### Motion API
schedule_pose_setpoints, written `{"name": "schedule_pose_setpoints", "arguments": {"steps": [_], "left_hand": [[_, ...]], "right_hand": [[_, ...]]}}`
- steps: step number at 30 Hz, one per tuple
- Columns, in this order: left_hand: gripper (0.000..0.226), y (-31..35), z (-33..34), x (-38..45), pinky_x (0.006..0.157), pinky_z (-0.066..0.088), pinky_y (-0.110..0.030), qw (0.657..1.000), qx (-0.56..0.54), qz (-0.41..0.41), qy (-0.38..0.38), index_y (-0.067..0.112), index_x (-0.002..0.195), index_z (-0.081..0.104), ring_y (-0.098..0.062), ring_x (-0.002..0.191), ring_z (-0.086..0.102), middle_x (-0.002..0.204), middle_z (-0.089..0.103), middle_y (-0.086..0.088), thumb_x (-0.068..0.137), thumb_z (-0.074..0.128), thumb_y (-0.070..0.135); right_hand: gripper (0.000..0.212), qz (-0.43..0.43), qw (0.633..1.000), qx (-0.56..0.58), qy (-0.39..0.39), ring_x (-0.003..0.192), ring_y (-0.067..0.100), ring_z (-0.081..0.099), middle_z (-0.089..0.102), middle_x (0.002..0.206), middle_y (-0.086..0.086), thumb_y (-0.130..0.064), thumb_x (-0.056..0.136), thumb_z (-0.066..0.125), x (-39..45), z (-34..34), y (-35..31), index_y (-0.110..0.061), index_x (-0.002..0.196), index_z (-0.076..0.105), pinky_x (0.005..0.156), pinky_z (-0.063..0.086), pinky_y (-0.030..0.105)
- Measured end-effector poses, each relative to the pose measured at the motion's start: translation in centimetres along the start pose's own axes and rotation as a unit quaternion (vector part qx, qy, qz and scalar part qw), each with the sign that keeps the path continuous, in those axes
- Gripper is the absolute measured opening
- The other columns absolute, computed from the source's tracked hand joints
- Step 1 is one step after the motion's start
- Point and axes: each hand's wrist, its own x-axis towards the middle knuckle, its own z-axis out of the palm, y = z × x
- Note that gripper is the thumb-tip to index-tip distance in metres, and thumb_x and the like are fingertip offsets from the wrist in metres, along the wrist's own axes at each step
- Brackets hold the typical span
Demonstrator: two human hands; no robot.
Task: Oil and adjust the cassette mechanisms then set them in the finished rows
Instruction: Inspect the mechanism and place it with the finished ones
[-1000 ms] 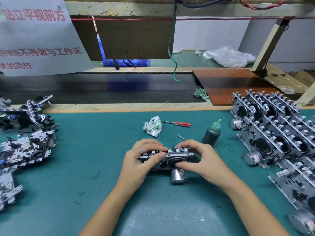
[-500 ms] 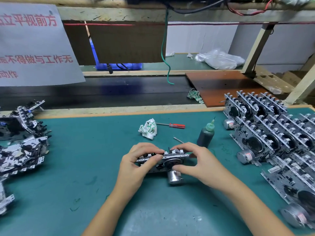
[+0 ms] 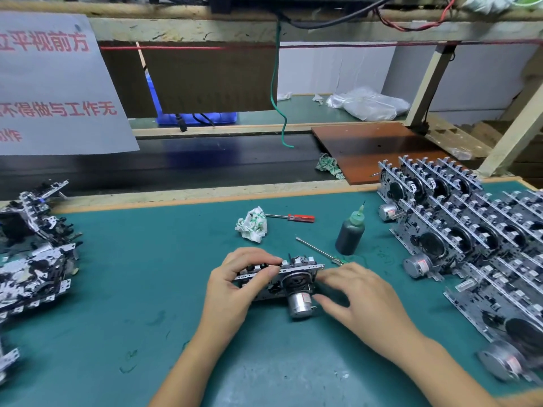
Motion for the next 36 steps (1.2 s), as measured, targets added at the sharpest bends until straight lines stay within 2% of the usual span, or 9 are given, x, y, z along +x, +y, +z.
{"name": "schedule_pose_setpoints", "arguments": {"steps": [6, 11, 13, 16, 20, 23, 26, 31, 36], "left_hand": [[0.010, 0.3, 0.1, 0.1, 0.082, 0.042, -0.013, 1.000, 0.006, -0.006, -0.001, 0.027, 0.074, 0.075, -0.011, 0.092, 0.062, 0.086, 0.070, 0.009, 0.074, 0.069, 0.020], [0.007, 0.7, -0.4, 0.1, 0.082, 0.042, -0.011, 1.000, 0.023, 0.010, -0.001, 0.029, 0.076, 0.075, -0.008, 0.093, 0.062, 0.087, 0.071, 0.012, 0.072, 0.076, 0.024], [0.010, 0.7, -0.8, -0.1, 0.083, 0.042, -0.013, 0.998, 0.057, 0.036, 0.020, 0.031, 0.078, 0.073, -0.007, 0.093, 0.062, 0.088, 0.070, 0.014, 0.072, 0.080, 0.029], [0.008, 0.7, -1.2, -0.4, 0.083, 0.040, -0.013, 0.985, 0.139, 0.088, 0.059, 0.036, 0.078, 0.070, -0.007, 0.092, 0.059, 0.088, 0.066, 0.014, 0.074, 0.077, 0.034], [0.006, 0.9, -1.4, 0.1, 0.078, 0.035, -0.008, 0.959, 0.240, 0.135, 0.060, 0.031, 0.078, 0.072, -0.004, 0.084, 0.051, 0.084, 0.058, 0.021, 0.076, 0.076, 0.028], [0.006, 1.6, -1.6, 1.1, 0.072, 0.037, -0.016, 0.936, 0.297, 0.186, 0.032, 0.023, 0.074, 0.073, -0.003, 0.077, 0.047, 0.080, 0.057, 0.019, 0.075, 0.070, 0.027], [0.007, 3.1, -1.5, 2.1, 0.068, 0.041, -0.019, 0.928, 0.303, 0.214, -0.021, 0.022, 0.076, 0.071, -0.001, 0.070, 0.049, 0.079, 0.059, 0.019, 0.078, 0.067, 0.027], [0.015, 6.9, 1.0, 4.2, 0.067, 0.035, -0.002, 0.910, 0.291, 0.273, -0.117, 0.023, 0.091, 0.070, 0.009, 0.065, 0.045, 0.085, 0.056, 0.025, 0.079, 0.066, 0.029], [0.010, 10.9, 6.5, 6.3, 0.063, 0.033, -0.003, 0.870, 0.291, 0.354, -0.184, 0.019, 0.087, 0.073, 0.005, 0.059, 0.042, 0.083, 0.060, 0.011, 0.084, 0.066, 0.025]], "right_hand": [[0.040, -0.032, 0.999, -0.025, -0.008, 0.111, 0.008, 0.049, 0.060, 0.115, -0.018, -0.055, 0.089, 0.051, 0.2, -0.3, -0.1, -0.024, 0.111, 0.064, 0.089, 0.033, 0.021], [0.040, -0.127, 0.985, -0.058, 0.097, 0.072, 0.009, 0.051, 0.056, 0.077, -0.009, -0.055, 0.084, 0.042, 2.7, -3.4, -1.9, -0.018, 0.086, 0.058, 0.060, 0.036, 0.021], [0.045, -0.194, 0.968, -0.145, 0.060, 0.065, 0.017, 0.057, 0.057, 0.071, -0.004, -0.055, 0.086, 0.034, 4.1, -4.2, -2.9, -0.016, 0.081, 0.054, 0.050, 0.042, 0.029], [0.049, -0.238, 0.944, -0.227, -0.038, 0.078, 0.024, 0.060, 0.058, 0.084, 0.000, -0.058, 0.089, 0.018, 5.7, -4.8, -3.1, -0.019, 0.091, 0.047, 0.052, 0.039, 0.035], [0.038, -0.250, 0.950, -0.175, -0.065, 0.081, 0.024, 0.058, 0.061, 0.090, -0.001, -0.052, 0.097, 0.031, 6.5, -4.8, -2.3, -0.019, 0.095, 0.050, 0.057, 0.036, 0.034], [0.031, -0.241, 0.960, -0.120, -0.075, 0.073, 0.025, 0.054, 0.060, 0.081, 0.001, -0.045, 0.098, 0.040, 6.1, -5.1, -2.1, -0.017, 0.086, 0.048, 0.060, 0.038, 0.037], [0.029, -0.208, 0.972, -0.084, -0.070, 0.062, 0.024, 0.046, 0.047, 0.066, -0.004, -0.042, 0.097, 0.045, 5.4, -6.4, -1.9, -0.022, 0.077, 0.036, 0.056, 0.028, 0.033], [0.031, -0.166, 0.984, -0.069, -0.005, 0.051, 0.016, 0.032, 0.033, 0.053, -0.010, -0.037, 0.094, 0.051, 3.0, -11.1, -0.1, -0.023, 0.073, 0.033, 0.050, 0.029, 0.033], [0.031, -0.137, 0.980, -0.137, 0.044, 0.041, 0.002, 0.029, 0.028, 0.046, -0.013, -0.047, 0.092, 0.041, -0.3, -16.8, 3.1, -0.027, 0.070, 0.032, 0.046, 0.026, 0.015]]}}
